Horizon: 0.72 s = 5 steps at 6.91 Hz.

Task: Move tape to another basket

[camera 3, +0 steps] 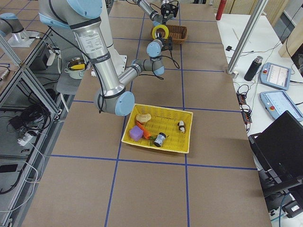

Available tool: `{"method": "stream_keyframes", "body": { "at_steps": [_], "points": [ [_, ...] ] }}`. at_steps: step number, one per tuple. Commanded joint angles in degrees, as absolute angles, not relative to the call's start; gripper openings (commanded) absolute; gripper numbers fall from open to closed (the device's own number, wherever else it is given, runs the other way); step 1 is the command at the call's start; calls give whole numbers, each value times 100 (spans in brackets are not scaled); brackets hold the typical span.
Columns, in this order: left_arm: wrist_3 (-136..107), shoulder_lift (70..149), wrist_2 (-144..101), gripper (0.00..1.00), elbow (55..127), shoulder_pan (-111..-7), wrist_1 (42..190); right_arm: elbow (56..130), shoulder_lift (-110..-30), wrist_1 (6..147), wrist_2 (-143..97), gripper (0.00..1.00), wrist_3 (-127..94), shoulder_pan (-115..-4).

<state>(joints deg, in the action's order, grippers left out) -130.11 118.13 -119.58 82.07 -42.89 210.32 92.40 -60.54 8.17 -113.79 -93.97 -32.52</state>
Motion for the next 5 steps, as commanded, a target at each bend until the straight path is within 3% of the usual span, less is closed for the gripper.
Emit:
{"method": "stream_keyframes", "body": {
  "at_steps": [1, 5],
  "points": [
    [-13043, 11874, -11561, 98, 8340, -3948, 21032, 9246, -5951, 809, -11452, 0, -9396, -3165],
    [-13043, 11918, -11461, 98, 8376, -3815, 21032, 9237, -5941, 809, -11496, 0, -9387, -3033]
  ]
}}
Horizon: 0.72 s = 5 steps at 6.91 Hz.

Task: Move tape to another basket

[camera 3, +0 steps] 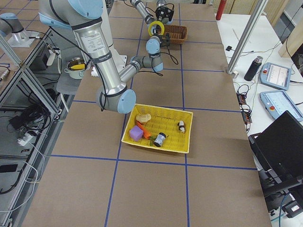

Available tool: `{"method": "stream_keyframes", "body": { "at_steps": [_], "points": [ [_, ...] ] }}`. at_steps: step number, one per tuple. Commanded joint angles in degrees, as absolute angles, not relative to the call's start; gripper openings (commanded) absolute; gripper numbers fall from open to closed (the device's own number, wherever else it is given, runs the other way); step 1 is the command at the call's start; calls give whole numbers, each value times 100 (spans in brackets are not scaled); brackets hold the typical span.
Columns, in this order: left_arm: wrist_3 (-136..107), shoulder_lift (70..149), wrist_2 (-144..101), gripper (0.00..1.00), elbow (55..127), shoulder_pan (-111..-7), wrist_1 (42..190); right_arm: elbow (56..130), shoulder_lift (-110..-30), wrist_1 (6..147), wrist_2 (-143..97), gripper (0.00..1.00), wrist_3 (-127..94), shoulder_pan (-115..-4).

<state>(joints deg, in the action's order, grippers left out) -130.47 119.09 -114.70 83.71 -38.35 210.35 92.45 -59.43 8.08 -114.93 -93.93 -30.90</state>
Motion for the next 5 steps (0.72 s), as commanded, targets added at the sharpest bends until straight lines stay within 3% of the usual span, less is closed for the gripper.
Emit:
{"method": "stream_keyframes", "body": {
  "at_steps": [1, 4, 5],
  "points": [
    [-13043, 11918, -11461, 96, 8385, -3814, 21041, 9220, -5941, 809, -11496, 0, -9387, -2989],
    [-13043, 11918, -11461, 76, 8403, -3727, 21024, 9211, -5941, 809, -11496, 0, -9378, -2962],
    [-13043, 11918, -11461, 74, 8394, -3666, 21023, 9211, -5941, 800, -11496, 0, -9378, -2962]
  ]
}}
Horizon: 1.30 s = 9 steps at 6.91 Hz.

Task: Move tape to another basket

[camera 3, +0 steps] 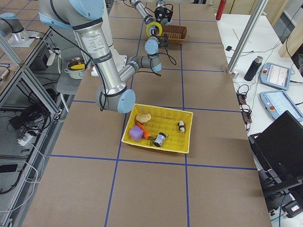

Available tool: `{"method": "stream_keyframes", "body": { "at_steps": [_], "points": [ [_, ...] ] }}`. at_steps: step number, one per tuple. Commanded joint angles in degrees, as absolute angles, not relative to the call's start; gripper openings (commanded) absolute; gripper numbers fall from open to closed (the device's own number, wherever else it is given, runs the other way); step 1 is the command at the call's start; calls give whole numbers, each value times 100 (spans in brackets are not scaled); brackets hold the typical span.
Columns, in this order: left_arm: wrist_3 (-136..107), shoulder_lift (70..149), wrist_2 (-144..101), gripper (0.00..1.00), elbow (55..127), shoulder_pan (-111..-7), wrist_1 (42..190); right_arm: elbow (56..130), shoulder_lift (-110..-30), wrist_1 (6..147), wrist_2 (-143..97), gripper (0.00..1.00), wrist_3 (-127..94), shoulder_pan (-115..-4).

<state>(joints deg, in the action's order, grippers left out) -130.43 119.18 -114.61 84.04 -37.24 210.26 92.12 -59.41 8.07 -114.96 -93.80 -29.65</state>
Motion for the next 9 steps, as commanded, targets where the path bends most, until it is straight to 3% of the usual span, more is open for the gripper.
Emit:
{"method": "stream_keyframes", "body": {
  "at_steps": [1, 2, 4, 5, 6, 7, 9],
  "points": [
    [-13043, 11918, -11461, 74, 8394, -3630, 21023, 9220, -5933, 800, -11487, 0, -9378, -2962],
    [-13034, 11918, -11461, 73, 8394, -3604, 21023, 9228, -5933, 800, -11487, 0, -9378, -2962],
    [-13043, 11909, -11461, 48, 8385, -3568, 21023, 9220, -5941, 800, -11487, 0, -9369, -2962],
    [-13043, 11909, -11461, 29, 8385, -3568, 21023, 9220, -5941, 800, -11479, 0, -9378, -2962],
    [-13043, 11900, -11470, 3, 8385, -3560, 21032, 9211, -5941, 800, -11470, 37, -9395, -2962],
    [-13043, 11909, -11470, 0, 8376, -3560, 21032, 9228, -5933, 800, -11418, 99, -9439, -2962],
    [-13052, 11909, -11470, 0, 8376, -3542, 21032, 9263, -5828, 800, -11286, 100, -9921, -2962]
  ]
}}
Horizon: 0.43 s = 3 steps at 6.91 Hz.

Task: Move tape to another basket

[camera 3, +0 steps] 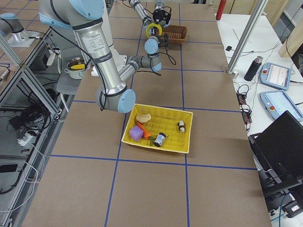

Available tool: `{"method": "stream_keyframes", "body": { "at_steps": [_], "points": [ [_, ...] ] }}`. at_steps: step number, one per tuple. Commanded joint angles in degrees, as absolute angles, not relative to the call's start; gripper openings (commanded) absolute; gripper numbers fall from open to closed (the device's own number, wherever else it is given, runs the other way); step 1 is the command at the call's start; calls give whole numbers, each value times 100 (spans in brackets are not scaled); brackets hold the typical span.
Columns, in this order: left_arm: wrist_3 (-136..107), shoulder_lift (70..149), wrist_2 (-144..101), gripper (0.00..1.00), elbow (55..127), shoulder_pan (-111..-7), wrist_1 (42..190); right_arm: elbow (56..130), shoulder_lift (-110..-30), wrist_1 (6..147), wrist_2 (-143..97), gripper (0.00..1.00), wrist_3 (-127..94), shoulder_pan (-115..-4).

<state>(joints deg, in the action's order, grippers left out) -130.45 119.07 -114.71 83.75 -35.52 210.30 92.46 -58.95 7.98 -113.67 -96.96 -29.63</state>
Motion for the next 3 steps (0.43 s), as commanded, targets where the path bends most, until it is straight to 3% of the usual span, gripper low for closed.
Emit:
{"method": "stream_keyframes", "body": {
  "at_steps": [1, 3],
  "points": [
    [-13043, 11900, -11470, 0, 8376, -3533, 21032, 9281, -5827, 800, -11268, 100, -9932, -2962],
    [-13052, 11909, -11470, 0, 8393, -3524, 21032, 9281, -5862, 817, -11241, 100, -9949, -2962]
  ]
}}
